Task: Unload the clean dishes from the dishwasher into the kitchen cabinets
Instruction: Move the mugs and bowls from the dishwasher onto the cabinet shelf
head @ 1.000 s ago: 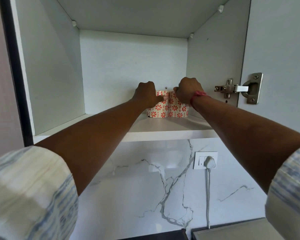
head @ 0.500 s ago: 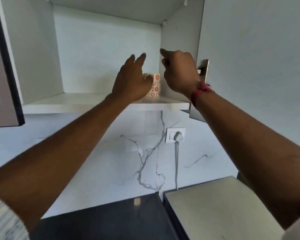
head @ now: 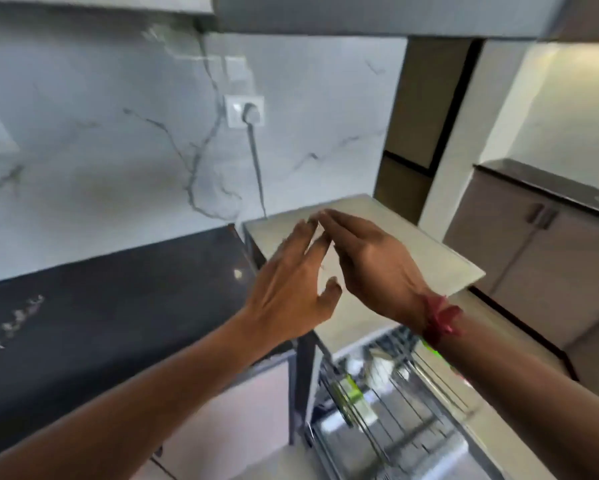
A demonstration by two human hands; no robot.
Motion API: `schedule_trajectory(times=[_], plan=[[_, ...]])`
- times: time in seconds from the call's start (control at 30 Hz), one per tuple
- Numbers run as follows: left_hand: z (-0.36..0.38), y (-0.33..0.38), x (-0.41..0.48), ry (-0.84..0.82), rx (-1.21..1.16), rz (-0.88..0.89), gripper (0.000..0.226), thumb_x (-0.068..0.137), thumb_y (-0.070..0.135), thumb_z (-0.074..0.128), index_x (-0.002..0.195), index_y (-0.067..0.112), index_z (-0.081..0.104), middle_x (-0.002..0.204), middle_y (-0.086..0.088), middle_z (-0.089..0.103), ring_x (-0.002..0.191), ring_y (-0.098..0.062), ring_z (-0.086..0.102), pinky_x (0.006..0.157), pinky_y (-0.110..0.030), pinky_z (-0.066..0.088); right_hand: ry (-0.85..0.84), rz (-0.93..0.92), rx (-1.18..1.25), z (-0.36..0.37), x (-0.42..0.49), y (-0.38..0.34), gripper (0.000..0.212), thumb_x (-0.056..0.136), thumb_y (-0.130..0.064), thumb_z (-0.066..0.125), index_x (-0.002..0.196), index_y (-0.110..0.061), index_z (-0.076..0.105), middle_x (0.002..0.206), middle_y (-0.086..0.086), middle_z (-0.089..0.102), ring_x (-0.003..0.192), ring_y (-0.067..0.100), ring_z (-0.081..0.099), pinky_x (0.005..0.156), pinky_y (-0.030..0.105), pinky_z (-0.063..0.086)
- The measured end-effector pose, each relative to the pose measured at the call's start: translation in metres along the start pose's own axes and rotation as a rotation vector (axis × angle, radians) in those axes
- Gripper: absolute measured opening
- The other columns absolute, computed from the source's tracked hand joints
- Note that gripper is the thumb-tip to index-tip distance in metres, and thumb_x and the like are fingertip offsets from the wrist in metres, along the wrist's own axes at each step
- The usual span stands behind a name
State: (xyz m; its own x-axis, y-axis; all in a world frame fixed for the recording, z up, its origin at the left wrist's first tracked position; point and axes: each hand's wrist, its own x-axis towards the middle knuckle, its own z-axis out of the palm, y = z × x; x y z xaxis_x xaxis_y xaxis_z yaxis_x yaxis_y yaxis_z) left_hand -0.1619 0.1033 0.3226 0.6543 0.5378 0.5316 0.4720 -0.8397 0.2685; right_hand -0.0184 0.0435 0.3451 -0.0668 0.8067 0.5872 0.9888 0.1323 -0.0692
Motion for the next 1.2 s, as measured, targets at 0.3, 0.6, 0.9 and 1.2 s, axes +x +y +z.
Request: schedule_trajectory(times=[0.3,0.6,0.9,1.2], plan=[[0.167,0.098,-0.074,-0.533,-0.202,-0.044,0.067,0.085,0.024,0.064,0.146,0.014,0.037,0.149,-0.013,0.044,0.132,-0.029,0.048,0.105,-0.036,0.041,-0.383,0.493,-0.010,0.002,-0.219,0.119,0.052,0.085,-0.002,0.052,0.136,-0.011,0.053,0.126,0.011,0.063,0.102,0.032,0.064,0.079,0.040,0.054],[0.349,0.062,-0.060,-0.717,-0.171,-0.193,0.057,0.087,0.014,0.063,0.140,0.005,0.043,0.139,-0.013,0.053,0.122,-0.027,0.055,0.100,-0.037,0.047,-0.587,0.691,0.117,0.153,-0.306,0.166,0.028,0.090,0.002,0.046,0.116,-0.005,0.054,0.113,0.007,0.062,0.094,0.025,0.065,0.073,0.030,0.057],[0.507,-0.034,-0.051,-0.730,-0.012,-0.351,0.059,0.086,0.002,0.065,0.141,0.005,0.044,0.140,-0.018,0.052,0.129,-0.031,0.050,0.106,-0.038,0.044,-0.482,0.958,0.320,0.338,-0.305,0.242,0.054,0.094,-0.028,0.057,0.144,-0.016,0.038,0.137,0.017,0.048,0.108,0.032,0.061,0.091,0.034,0.049],[0.563,-0.060,-0.055,-0.597,0.026,-0.292,0.024,0.091,0.007,0.062,0.112,0.014,0.069,0.114,-0.013,0.064,0.085,-0.015,0.057,0.064,-0.019,0.041,-0.351,1.168,0.460,0.428,-0.307,0.265,0.059,0.079,-0.044,0.074,0.132,-0.024,0.057,0.123,0.008,0.064,0.110,0.026,0.059,0.091,0.033,0.050]])
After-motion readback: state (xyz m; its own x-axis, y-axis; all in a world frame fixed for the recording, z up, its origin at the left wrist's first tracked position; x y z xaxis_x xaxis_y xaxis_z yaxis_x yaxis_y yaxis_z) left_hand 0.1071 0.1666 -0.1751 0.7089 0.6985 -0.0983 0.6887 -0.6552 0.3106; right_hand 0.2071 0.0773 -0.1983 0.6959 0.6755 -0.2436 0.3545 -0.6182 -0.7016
